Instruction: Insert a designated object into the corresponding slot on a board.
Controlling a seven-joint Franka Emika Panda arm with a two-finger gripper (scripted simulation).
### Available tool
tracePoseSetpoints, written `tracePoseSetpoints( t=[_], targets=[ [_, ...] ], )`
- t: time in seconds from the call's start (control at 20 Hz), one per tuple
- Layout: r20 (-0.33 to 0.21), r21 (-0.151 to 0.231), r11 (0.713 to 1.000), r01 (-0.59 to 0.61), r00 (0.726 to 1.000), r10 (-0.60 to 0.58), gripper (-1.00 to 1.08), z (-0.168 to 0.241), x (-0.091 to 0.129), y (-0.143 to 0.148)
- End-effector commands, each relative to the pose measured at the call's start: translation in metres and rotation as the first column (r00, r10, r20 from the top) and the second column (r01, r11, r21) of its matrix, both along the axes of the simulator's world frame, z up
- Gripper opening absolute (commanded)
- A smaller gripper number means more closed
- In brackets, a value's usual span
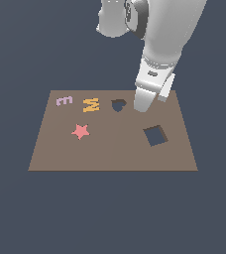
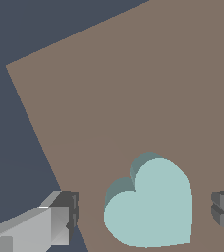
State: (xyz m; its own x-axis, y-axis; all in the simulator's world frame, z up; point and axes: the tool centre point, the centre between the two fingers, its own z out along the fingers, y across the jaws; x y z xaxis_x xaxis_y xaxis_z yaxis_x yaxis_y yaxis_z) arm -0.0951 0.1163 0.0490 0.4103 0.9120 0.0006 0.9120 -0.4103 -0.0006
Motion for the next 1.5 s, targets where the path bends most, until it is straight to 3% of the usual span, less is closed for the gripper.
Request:
tracePoseSetpoints(
  t=[0.0, 0.75, 0.8, 1.45],
  targets=[
    [0.001, 0.0, 1.0, 0.002, 1.0, -0.002, 1.0, 0.0, 0.0, 0.0],
    [0.0, -0.001, 1.0, 0.009, 1.0, -0.009, 1.0, -0.019, 0.001, -0.001],
    [0.0, -0.001, 1.0, 0.009, 1.0, -0.009, -1.0, -0.019, 0.001, -0.001],
    [0.0, -0.001, 1.0, 0.01, 1.0, -0.01, -1.0, -0.015, 0.001, -0.001]
  ],
)
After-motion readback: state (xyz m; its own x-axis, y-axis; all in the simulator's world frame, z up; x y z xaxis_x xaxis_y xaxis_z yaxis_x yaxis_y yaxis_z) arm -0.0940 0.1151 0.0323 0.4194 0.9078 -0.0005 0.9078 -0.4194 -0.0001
